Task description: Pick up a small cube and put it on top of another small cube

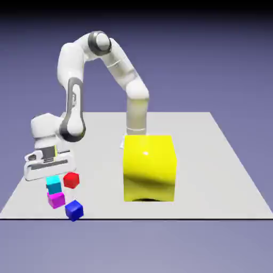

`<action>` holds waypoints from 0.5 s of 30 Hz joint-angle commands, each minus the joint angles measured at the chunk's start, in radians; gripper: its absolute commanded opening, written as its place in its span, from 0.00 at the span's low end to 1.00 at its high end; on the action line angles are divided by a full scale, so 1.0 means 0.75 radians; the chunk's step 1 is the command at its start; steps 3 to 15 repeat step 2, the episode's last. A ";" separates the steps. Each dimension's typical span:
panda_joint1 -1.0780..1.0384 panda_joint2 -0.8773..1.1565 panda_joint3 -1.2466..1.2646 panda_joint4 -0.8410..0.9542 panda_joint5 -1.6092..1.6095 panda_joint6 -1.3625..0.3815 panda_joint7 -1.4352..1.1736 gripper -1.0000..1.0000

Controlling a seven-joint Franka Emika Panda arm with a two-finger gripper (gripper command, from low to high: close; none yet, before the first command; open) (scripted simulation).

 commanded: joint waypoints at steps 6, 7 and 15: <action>-0.097 0.094 0.085 -0.026 0.045 -0.075 -0.022 1.00; -0.097 0.094 0.085 -0.026 0.045 -0.075 -0.022 1.00; -0.097 0.094 0.085 -0.026 0.045 -0.075 -0.022 1.00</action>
